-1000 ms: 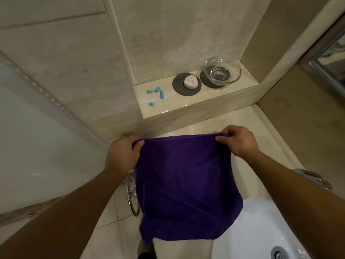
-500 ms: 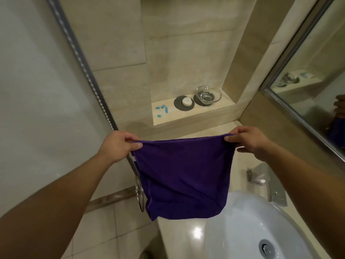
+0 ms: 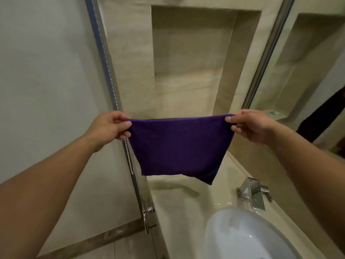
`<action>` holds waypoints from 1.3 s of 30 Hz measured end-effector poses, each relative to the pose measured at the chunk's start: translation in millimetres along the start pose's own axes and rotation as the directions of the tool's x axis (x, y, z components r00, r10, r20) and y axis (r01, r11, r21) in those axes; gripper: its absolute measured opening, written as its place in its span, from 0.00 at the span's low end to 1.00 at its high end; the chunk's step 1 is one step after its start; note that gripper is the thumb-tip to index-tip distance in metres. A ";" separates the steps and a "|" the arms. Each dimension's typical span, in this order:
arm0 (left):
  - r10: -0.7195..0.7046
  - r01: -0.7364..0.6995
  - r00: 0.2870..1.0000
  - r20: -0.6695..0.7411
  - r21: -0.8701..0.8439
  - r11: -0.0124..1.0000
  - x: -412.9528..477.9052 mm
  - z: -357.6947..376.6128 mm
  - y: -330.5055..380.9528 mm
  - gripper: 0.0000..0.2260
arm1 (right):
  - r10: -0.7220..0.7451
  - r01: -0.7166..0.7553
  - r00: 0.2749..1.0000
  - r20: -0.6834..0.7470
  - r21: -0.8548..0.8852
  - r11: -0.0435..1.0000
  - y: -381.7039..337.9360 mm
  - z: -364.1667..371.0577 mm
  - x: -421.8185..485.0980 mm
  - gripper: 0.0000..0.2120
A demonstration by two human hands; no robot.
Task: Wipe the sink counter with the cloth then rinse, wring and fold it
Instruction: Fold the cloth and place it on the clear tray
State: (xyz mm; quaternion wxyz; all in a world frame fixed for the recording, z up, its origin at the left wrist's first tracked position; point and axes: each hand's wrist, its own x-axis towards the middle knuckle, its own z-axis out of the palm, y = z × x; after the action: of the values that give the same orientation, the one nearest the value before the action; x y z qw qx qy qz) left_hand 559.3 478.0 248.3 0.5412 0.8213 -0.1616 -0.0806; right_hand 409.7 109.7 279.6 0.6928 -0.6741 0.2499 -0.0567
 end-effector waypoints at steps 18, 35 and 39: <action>0.158 -0.133 0.985 -0.070 0.279 0.951 8.8 -35.0 52.6 0.10 | -0.070 0.067 0.992 -0.107 -0.035 0.997 -49.9 7.2 -18.3 0.08; -0.045 0.046 0.996 -0.082 0.008 0.999 44.6 1.2 -27.7 0.07 | -0.020 -0.019 0.975 -0.223 -0.168 0.986 8.5 33.9 76.4 0.09; -0.009 0.009 0.976 -0.218 0.000 1.000 62.5 12.8 -34.9 0.10 | -0.087 0.042 0.960 -0.267 -0.169 0.985 8.7 42.7 107.1 0.10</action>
State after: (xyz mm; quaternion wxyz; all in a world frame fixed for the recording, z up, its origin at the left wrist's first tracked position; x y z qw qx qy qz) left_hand 620.0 457.6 213.9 0.5551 0.8260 -0.0977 0.0076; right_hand 518.5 104.6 240.9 0.5926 -0.7216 0.3245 -0.1512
